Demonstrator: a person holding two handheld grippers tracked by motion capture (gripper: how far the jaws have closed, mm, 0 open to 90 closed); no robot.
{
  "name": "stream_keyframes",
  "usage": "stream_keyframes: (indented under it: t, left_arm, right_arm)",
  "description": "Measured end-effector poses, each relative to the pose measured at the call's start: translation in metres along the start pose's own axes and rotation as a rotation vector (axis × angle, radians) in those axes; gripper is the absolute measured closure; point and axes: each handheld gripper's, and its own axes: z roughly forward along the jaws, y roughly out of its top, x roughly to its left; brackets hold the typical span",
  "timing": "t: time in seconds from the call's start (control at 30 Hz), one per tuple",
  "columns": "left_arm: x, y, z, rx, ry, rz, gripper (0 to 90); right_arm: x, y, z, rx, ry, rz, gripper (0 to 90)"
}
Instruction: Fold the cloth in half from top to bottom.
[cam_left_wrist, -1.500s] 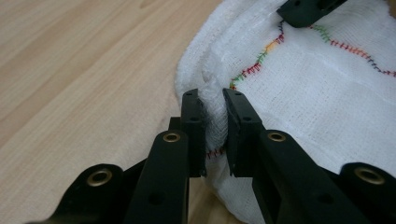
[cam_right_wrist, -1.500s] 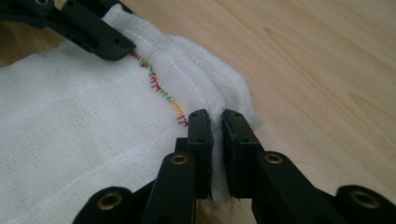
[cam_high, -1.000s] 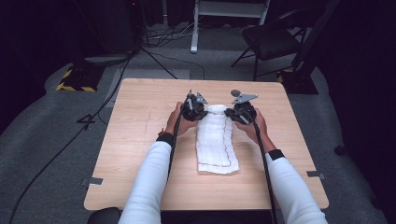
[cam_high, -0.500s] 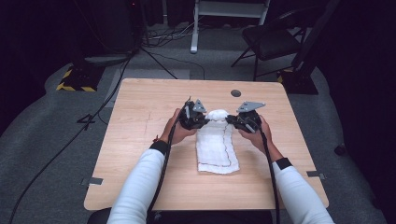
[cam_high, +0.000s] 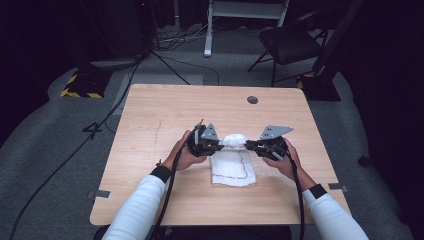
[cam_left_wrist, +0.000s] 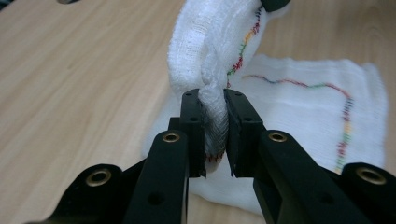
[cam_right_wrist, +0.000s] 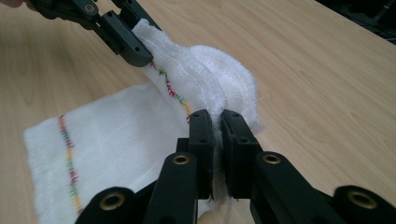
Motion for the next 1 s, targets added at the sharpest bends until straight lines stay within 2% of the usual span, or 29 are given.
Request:
stream_keyframes:
  t: [0.07,0.13,0.2,0.53,0.63,0.7,0.87,1.0]
  left_arm:
    - [-0.007,-0.003,-0.001,0.005,-0.016,0.002,79.1]
    - [-0.015,-0.005,-0.002,0.020,-0.028,0.019,79.1]
    - [-0.021,-0.006,-0.002,0.031,-0.036,0.037,79.2]
    - [-0.047,-0.005,-0.012,0.039,-0.062,0.099,78.8]
    - [-0.057,-0.007,-0.015,0.044,-0.094,0.121,78.8]
    - [-0.063,-0.009,-0.014,0.064,-0.108,0.142,78.6]
    - [-0.076,-0.019,-0.014,0.107,-0.137,0.165,76.4]
    - [-0.084,-0.029,-0.016,0.122,-0.176,0.162,77.1]
  right_arm:
    - [0.008,-0.004,-0.002,0.002,0.025,0.000,83.3]
    - [0.016,-0.006,-0.003,0.022,0.023,-0.026,83.3]
    - [0.022,-0.009,-0.007,0.025,0.040,-0.031,83.3]
    - [0.041,-0.017,-0.026,0.022,0.074,-0.068,82.7]
    - [0.046,-0.020,-0.031,0.019,0.093,-0.066,82.4]
    - [0.051,-0.023,-0.034,0.027,0.110,-0.070,81.5]
    - [0.066,-0.033,-0.035,0.071,0.159,-0.108,78.9]
    - [0.078,-0.044,-0.033,0.102,0.187,-0.086,79.5]
